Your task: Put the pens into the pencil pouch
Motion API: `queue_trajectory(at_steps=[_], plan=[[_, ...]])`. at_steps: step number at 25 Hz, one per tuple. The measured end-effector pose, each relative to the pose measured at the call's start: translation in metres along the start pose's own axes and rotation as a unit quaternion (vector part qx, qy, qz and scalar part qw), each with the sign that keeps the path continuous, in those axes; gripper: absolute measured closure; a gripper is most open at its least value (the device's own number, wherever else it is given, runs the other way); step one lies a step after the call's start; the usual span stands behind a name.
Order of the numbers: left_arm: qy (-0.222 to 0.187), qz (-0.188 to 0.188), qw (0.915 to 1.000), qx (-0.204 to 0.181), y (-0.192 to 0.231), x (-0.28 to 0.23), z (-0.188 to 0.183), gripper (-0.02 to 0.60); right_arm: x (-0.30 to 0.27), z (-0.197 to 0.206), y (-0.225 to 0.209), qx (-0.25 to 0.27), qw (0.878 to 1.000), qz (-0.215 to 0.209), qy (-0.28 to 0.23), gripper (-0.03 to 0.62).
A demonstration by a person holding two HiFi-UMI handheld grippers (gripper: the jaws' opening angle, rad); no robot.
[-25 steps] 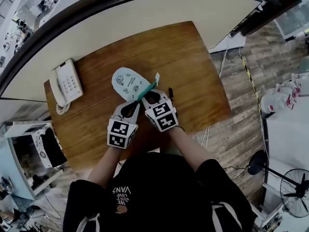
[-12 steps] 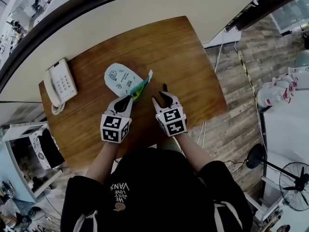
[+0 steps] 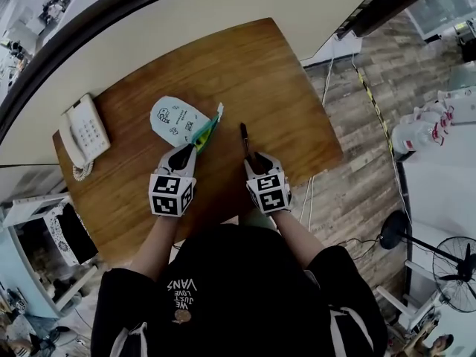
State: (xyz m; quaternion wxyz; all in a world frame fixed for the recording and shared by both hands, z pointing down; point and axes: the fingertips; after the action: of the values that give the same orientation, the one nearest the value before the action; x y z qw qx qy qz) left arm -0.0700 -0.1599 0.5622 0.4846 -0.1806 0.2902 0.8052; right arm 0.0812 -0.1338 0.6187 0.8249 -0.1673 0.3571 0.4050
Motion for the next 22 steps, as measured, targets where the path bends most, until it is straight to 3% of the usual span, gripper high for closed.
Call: queue_trajectory(at_steps=[8,13,22], plan=[[0.003,-0.006,1.0000,0.003,-0.004,0.002,0.006,0.555,0.002,0.011,0.004,-0.004,1.000,-0.001,0.008,0.502],[0.005,-0.010,0.9999,0.004,-0.004,0.006,0.010,0.555,0.002,0.018,0.005,0.036,0.999,0.001,0.028,0.537],[0.000,-0.018,0.9998,0.009,0.000,0.009,0.011,0.555,0.019,0.005,0.018,0.073,0.997,-0.020,0.005,0.540]])
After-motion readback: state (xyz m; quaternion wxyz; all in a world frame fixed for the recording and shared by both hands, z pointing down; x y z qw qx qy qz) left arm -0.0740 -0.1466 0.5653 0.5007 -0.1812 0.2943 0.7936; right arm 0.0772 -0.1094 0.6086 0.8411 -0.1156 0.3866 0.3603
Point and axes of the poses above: the fingertips, and each gripper's own axes: x backward along the fingers, y to its left, z out of its underside, and after that the axes turned 8 degrees about x, right-handed
